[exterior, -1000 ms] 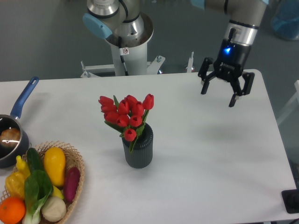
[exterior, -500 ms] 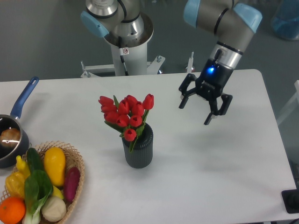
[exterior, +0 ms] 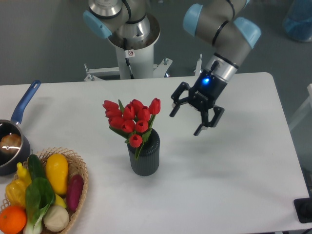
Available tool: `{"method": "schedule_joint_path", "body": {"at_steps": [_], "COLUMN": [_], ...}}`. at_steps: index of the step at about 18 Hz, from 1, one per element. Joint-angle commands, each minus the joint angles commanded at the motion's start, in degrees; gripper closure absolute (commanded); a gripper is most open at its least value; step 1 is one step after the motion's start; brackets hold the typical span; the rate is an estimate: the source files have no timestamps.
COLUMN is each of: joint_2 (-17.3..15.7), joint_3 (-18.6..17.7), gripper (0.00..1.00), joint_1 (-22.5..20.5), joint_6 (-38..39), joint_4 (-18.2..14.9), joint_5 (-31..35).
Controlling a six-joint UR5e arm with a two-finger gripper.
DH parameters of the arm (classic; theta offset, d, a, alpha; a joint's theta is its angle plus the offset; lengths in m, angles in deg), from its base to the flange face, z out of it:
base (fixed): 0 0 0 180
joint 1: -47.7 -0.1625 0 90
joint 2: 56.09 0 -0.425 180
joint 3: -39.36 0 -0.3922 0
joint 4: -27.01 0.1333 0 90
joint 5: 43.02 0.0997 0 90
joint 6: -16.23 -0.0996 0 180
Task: Pick up the flowers from the vase
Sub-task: 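Lower the open gripper to the tulip stems above the vase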
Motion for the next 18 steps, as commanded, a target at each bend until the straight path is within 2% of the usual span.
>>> {"method": "schedule_joint_path", "body": {"at_steps": [2, 4, 18], "joint_2": [0.00, 0.00, -0.53], "joint_3": [-0.71, -0.80, -1.50], "gripper": [0.00, 0.00, 0.00], "joint_1": [0.44, 0.79, 3.78], "joint_6": [1.93, 4.21, 4.93], "joint_4": [0.00, -0.09, 0.09], "joint_5": [-4.65, -6.69, -6.34]}}
